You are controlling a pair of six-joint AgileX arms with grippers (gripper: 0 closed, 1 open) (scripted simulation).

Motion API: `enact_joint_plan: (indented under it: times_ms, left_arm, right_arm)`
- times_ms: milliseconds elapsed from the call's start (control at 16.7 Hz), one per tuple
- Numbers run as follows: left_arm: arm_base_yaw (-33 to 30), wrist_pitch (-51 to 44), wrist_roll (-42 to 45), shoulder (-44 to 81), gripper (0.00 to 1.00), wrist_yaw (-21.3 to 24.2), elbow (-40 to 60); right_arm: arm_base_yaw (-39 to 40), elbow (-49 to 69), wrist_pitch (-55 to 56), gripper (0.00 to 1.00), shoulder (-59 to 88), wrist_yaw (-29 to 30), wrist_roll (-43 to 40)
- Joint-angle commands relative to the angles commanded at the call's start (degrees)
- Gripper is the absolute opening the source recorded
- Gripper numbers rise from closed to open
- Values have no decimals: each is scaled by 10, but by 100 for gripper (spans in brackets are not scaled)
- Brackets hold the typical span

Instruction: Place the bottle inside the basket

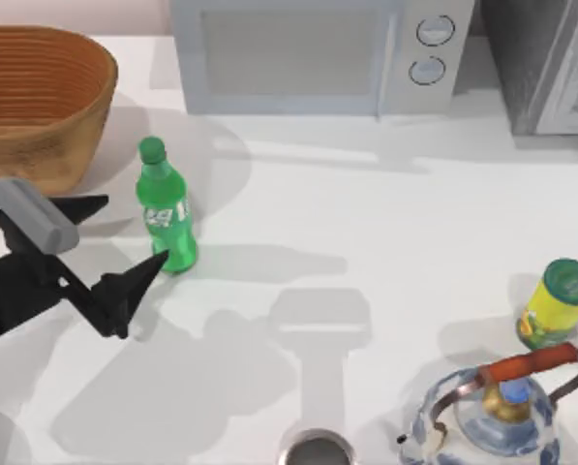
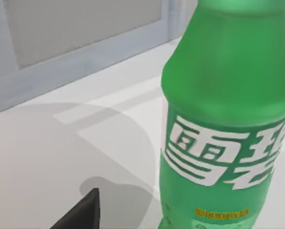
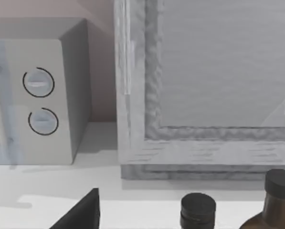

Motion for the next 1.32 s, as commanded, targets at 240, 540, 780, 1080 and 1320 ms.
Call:
enact_joint_plan:
  times_ms: [240,540,780,1080,1320]
  left_arm:
    - [-20,1,-8,13,100,-18,18]
    - [-84,12,-31,87,100,-80,97]
    - [-101,15,-37,108,100,-95,118]
    - [-101,15,-37,108,77,-95,118]
    - [-101,15,-37,108,47,-95,118]
  right_arm:
    - [0,0,0,100,0,0,0]
    - [0,0,0,100,0,0,0]
    - [0,0,0,100,0,0,0]
    - [0,0,0,100,0,0,0]
    - [0,0,0,100,0,0,0]
